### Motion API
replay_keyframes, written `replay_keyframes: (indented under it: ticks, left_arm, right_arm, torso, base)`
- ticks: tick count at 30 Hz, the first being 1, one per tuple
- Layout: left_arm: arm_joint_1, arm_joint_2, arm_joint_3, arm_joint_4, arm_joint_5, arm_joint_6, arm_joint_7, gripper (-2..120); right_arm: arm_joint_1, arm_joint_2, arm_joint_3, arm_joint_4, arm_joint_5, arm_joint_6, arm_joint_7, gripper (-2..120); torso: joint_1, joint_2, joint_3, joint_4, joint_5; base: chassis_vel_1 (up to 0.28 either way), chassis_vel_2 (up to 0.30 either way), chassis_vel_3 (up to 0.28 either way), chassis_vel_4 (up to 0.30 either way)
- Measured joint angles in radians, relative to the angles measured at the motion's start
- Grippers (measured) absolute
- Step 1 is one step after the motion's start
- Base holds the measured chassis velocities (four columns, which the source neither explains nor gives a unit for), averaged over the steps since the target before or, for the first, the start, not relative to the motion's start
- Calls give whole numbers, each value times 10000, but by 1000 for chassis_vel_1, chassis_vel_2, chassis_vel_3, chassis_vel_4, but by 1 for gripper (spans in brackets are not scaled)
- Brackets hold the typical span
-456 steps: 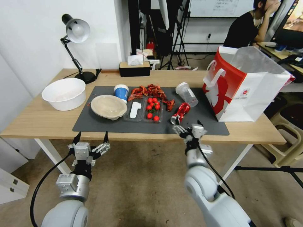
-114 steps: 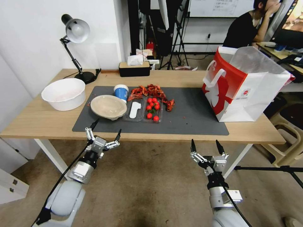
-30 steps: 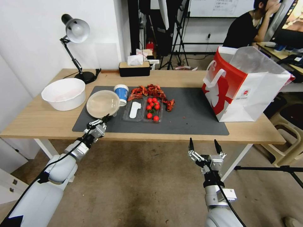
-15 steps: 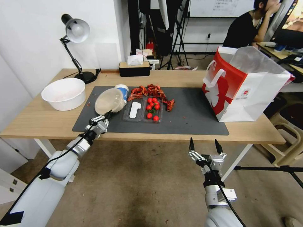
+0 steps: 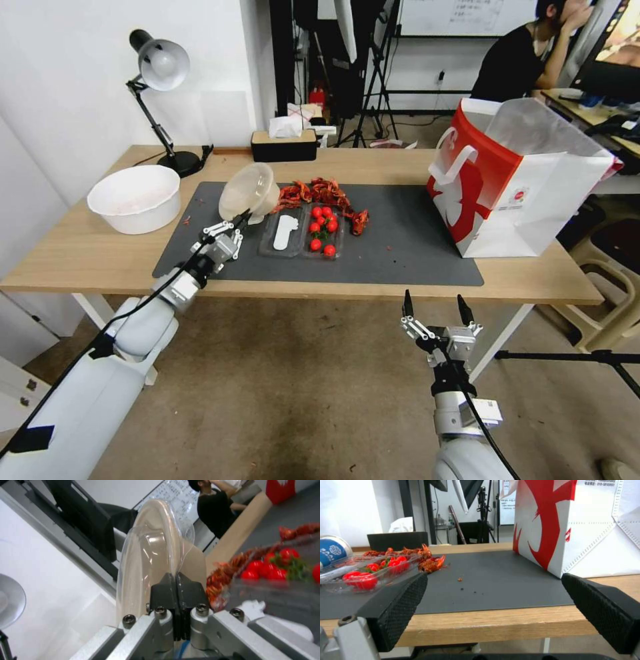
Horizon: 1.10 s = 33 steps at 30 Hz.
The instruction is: Pick up the trash from the table and place it into the takeout bag.
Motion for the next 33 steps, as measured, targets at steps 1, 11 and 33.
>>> replay_keyframes:
  ticks: [1, 11, 33]
  left_arm:
    - [-198, 62, 127, -88, -202, 103, -8, 0]
    - [-2231, 597, 1576, -334, -2139, 832, -128, 0]
    - [-6723, -916, 5646, 1267, -4241, 1298, -429, 0]
  right_arm:
    - [1, 6, 0, 0, -9, -2, 0, 100]
    - [-62, -4, 70, 13, -26, -3, 1, 100]
    - [122, -90, 310, -193, -32, -70, 71, 100]
  torso:
    - [0, 1, 0, 0, 0]
    - [0, 0, 0, -1, 2]
    - [1, 0, 1, -2, 2]
  base:
    - [0, 0, 0, 0]
    - [0, 0, 0, 0]
    - [0, 0, 0, 0]
